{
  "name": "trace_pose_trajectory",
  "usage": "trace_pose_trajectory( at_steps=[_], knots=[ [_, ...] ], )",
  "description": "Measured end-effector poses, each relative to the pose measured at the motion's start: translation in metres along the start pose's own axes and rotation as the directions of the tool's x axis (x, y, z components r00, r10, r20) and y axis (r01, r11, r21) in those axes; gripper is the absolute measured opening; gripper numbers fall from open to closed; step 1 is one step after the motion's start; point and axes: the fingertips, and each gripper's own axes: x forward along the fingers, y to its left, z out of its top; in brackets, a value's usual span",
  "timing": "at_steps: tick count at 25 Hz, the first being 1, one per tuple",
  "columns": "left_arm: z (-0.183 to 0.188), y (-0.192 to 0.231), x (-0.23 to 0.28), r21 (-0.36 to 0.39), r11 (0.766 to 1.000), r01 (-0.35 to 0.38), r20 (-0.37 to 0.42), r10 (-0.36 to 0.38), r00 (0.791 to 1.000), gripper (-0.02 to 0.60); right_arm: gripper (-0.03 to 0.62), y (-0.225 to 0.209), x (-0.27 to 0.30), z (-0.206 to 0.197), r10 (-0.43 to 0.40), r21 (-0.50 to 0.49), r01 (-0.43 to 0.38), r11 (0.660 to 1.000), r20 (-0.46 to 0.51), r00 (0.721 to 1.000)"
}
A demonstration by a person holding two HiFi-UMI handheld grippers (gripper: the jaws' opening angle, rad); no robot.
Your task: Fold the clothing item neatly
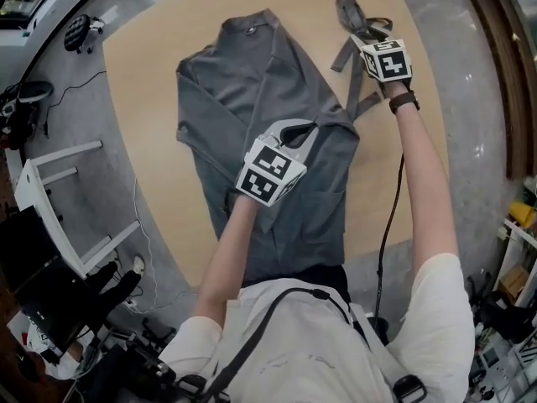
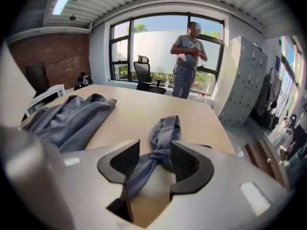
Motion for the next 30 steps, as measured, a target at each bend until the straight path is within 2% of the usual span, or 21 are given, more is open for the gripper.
trace_pose_trajectory(
  at_steps=[4,6,8,12,17,20,23,27,29,30],
  knots=[
    [-0.013,0.008,-0.001,-0.039,0.999,-0.015,-0.023,0.014,1.000,0.005,0.202,-0.017,0.033,-0.005,-0.038,0.000,0.038,0.999,-0.095,0.995],
    [-0.018,0.008,-0.005,-0.070,0.997,-0.025,-0.016,0.024,1.000,0.005,0.196,-0.021,0.034,-0.009,-0.047,0.015,0.049,0.999,-0.106,0.993],
    [-0.018,0.007,-0.011,-0.086,0.996,-0.027,0.002,0.027,1.000,0.005,0.146,-0.030,0.021,-0.010,-0.071,0.059,0.076,0.995,-0.088,0.994],
    [-0.019,-0.005,-0.028,-0.110,0.994,-0.011,0.036,0.015,0.999,0.005,0.138,-0.049,-0.047,-0.023,-0.139,0.190,0.138,0.972,-0.012,0.990],
    [-0.020,-0.018,-0.067,-0.124,0.992,-0.012,0.090,0.024,0.996,0.005,0.135,-0.044,-0.165,-0.025,-0.210,0.288,0.156,0.945,0.166,0.964],
    [-0.030,-0.021,-0.088,-0.153,0.988,-0.020,0.110,0.037,0.993,0.005,0.135,-0.013,-0.228,-0.024,-0.233,0.308,0.150,0.939,0.251,0.939],
    [-0.042,-0.026,-0.108,-0.171,0.985,-0.026,0.121,0.047,0.992,0.005,0.137,0.041,-0.275,-0.013,-0.203,0.264,0.115,0.958,0.334,0.921],
    [-0.059,-0.026,-0.135,-0.181,0.982,-0.053,0.133,0.077,0.988,0.005,0.138,0.140,-0.287,0.008,-0.044,0.112,0.001,0.994,0.377,0.925],
    [-0.069,-0.020,-0.151,-0.202,0.976,-0.078,0.141,0.107,0.984,0.005,0.140,0.192,-0.274,0.010,0.039,0.033,-0.054,0.998,0.358,0.933],
    [-0.074,-0.016,-0.159,-0.216,0.972,-0.092,0.143,0.124,0.982,0.005,0.140,0.216,-0.264,0.009,0.052,-0.012,-0.051,0.999,0.332,0.942]
  ],
)
